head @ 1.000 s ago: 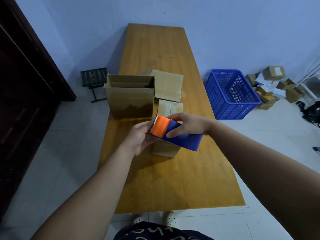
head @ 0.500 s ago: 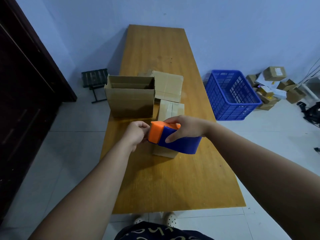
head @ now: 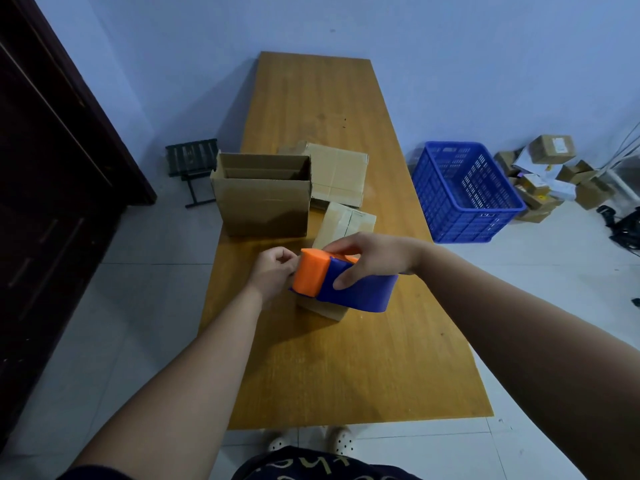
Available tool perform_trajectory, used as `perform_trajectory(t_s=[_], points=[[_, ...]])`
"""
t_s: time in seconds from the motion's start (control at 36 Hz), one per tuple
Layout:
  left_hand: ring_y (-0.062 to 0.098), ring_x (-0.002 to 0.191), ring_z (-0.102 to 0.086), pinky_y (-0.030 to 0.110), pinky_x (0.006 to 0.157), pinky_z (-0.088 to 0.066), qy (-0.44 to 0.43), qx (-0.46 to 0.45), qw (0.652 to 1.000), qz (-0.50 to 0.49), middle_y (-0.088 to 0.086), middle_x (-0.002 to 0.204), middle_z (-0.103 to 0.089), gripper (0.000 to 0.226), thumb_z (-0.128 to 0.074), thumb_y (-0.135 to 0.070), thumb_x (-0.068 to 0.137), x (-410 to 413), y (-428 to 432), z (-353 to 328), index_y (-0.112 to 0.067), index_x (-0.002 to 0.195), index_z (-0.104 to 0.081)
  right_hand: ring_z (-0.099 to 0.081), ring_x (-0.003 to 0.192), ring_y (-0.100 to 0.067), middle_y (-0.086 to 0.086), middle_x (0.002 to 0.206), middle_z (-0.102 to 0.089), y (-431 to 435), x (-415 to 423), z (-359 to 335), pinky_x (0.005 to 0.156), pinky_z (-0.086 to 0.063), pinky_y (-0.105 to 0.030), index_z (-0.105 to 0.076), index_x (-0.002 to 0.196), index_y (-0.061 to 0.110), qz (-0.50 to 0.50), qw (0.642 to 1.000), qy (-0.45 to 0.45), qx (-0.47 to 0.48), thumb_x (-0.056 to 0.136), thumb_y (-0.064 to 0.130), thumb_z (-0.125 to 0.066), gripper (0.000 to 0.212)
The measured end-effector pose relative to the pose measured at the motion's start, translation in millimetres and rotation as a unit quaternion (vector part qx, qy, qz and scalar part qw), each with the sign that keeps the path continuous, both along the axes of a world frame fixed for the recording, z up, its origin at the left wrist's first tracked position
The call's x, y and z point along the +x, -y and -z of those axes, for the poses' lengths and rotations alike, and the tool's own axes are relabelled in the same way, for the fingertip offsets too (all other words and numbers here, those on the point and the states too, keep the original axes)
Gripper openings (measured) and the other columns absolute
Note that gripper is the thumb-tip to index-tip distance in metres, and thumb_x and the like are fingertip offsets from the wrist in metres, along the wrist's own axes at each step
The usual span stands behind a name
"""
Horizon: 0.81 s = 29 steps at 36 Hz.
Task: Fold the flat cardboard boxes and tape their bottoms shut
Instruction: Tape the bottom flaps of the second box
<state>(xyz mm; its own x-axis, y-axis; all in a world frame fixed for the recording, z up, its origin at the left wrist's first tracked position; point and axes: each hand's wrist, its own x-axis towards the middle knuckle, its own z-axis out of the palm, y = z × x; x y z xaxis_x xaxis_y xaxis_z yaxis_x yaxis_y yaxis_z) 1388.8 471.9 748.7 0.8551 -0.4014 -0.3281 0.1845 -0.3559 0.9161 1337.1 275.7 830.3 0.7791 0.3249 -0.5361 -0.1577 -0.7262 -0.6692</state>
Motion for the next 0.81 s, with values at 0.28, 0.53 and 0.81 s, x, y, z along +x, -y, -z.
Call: perform_trajectory(t_s=[0.28,0.53,0.81], points=[[0.021,0.085,-0.063,0.037,0.083,-0.048,-0.066,-0.079,0.995,0.002,0.006,0.088,-0.068,0.015,-0.067,-0.026,0.086,-1,-7,4,-0.015,0.096,-0.064,-0.058,0.109,-0.019,0.005,0.123,-0.058,17,-3,2,0.096,-0.049,-0.04,-0.042,0.135,0.039,0.131,0.99,0.019,0.059,0.092,0.028,-0.062,0.048],[0.012,0.084,-0.063,0.014,0.059,-0.048,-0.034,-0.031,0.998,-0.043,0.006,0.097,-0.064,0.009,-0.055,-0.011,0.095,-4,4,9,-0.011,0.101,-0.062,-0.04,0.122,-0.02,-0.001,0.14,-0.03,6,-14,22,0.1,-0.045,-0.039,-0.011,0.148,0.045,0.124,0.974,0.18,-0.057,0.061,0.06,-0.077,0.11],[0.023,0.098,-0.064,0.037,0.091,-0.052,-0.026,-0.038,0.996,-0.082,0.007,0.098,-0.064,0.011,-0.056,-0.009,0.093,4,2,8,-0.019,0.089,-0.06,-0.045,0.106,-0.017,0.0,0.127,-0.035,6,-1,20,0.083,-0.039,-0.027,-0.025,0.143,0.03,0.114,0.963,0.225,-0.09,0.076,0.033,-0.076,0.084]])
